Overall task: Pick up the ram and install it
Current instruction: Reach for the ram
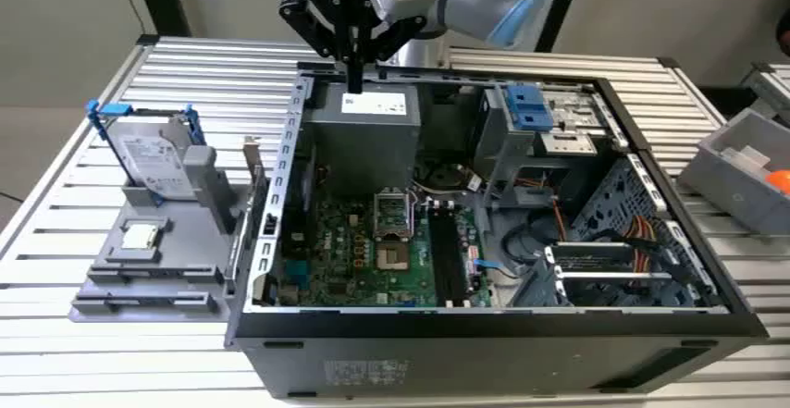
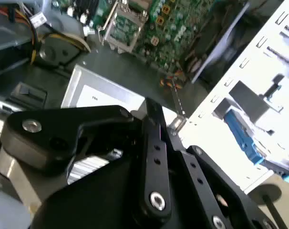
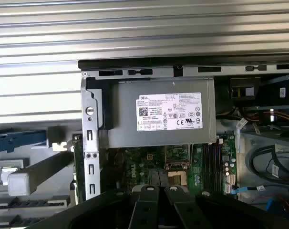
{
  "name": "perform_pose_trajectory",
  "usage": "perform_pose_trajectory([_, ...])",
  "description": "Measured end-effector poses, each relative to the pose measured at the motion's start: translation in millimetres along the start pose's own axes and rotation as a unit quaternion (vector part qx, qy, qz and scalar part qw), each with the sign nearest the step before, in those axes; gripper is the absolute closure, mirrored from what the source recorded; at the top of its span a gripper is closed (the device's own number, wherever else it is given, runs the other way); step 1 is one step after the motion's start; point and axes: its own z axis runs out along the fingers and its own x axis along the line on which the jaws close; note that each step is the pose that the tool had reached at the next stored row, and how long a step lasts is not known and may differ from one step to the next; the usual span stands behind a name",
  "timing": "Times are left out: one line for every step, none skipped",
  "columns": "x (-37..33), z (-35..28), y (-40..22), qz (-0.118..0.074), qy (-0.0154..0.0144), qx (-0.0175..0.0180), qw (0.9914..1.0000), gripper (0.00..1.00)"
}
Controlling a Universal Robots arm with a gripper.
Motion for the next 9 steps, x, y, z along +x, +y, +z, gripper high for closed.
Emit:
perform_pose_trajectory([0.0, 0.0, 0.0, 0.0, 0.0, 0.0, 1.0, 1.0])
perform_pose_trajectory([0.0, 0.0, 0.0, 0.0, 0.0, 0.0, 1.0, 1.0])
perform_pose_trajectory([0.0, 0.0, 0.0, 0.0, 0.0, 0.0, 1.0, 1.0])
perform_pose_trajectory([0.0, 0.0, 0.0, 0.0, 0.0, 0.0, 1.0, 1.0])
perform_pose_trajectory([0.0, 0.0, 0.0, 0.0, 0.0, 0.0, 1.0, 1.0])
perform_pose_trajectory([0.0, 0.0, 0.0, 0.0, 0.0, 0.0, 1.0, 1.0])
perform_pose_trajectory([0.0, 0.0, 0.0, 0.0, 0.0, 0.0, 1.0, 1.0])
perform_pose_trajectory([0.0, 0.0, 0.0, 0.0, 0.0, 0.0, 1.0, 1.0])
perform_pose_trajectory([0.0, 0.0, 0.0, 0.0, 0.0, 0.0, 1.0, 1.0])
